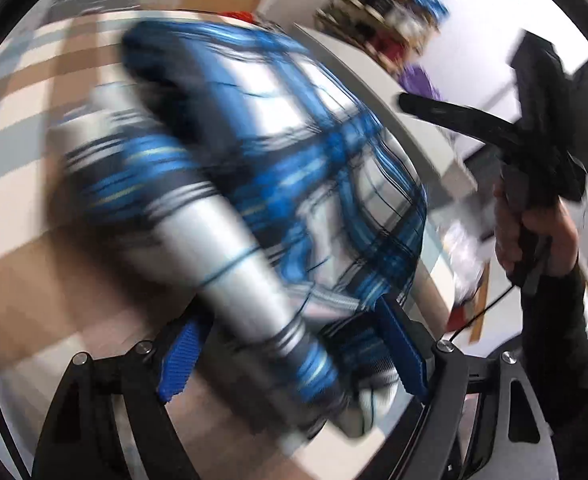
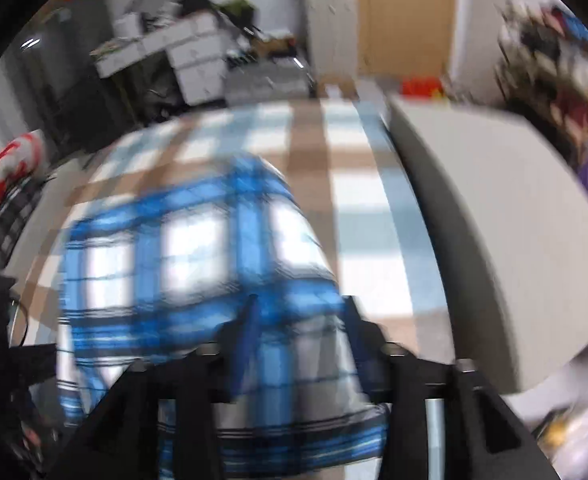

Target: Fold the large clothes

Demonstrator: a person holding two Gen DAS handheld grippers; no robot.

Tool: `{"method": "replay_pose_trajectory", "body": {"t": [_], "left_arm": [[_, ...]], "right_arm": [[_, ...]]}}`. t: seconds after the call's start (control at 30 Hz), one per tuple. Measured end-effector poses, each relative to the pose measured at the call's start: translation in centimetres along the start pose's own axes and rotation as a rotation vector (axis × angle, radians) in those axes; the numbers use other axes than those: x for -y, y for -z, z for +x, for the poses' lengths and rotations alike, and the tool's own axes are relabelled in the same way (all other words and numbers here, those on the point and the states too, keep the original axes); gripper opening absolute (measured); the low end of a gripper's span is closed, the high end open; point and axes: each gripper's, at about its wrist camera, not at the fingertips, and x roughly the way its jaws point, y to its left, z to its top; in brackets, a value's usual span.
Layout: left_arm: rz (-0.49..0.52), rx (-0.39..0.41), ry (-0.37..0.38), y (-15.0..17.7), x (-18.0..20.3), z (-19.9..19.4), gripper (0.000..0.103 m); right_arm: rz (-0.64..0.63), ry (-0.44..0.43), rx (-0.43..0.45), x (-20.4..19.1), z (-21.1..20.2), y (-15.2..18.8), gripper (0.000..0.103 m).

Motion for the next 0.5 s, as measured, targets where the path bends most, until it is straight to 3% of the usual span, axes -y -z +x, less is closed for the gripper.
{"method": "replay_pose_trajectory", "body": {"t": [0.03,0.1,0.2,0.3,0.33,0.43,0.5], "left_arm": [[-0.019,0.011,0.002,0.6,-0.9,-1.0,0.079],[-0.043,0.035,-0.015,1.5,-2.3,-2.6,0.079],[-0.063,0.052,-0.007,2.6,-3.4,-4.0,0.079],[-0.068,0.067,0.015,4.4,-3.5,-4.5,0.079],[-0.069,0.067,0.021,4.6,-3.7,-4.5,0.079],[-0.080,0.069,0.040,5.7,-3.5,-4.3,0.079],[-0.078,0.072,0.058,5.9,-3.6,-4.5,0.079]], "right_arm": [[-0.033,-0.012,0.038,-1.6,-1.0,-0.4,0.080],[-0.112,-0.062,0.067,-5.3,-1.6,-1.0,0.081],[-0.232,-0.111,0.042,-11.7,-0.4,-1.8,0.080],[-0.372,-0.068,0.011,-17.7,2.4,-2.0,0.077],[-0.415,-0.017,0.005,-19.0,3.5,-1.7,0.073],[-0.475,0.132,-0.058,-20.7,7.5,-1.4,0.017],[-0.426,0.107,-0.077,-20.0,8.3,-1.7,0.012]]}}
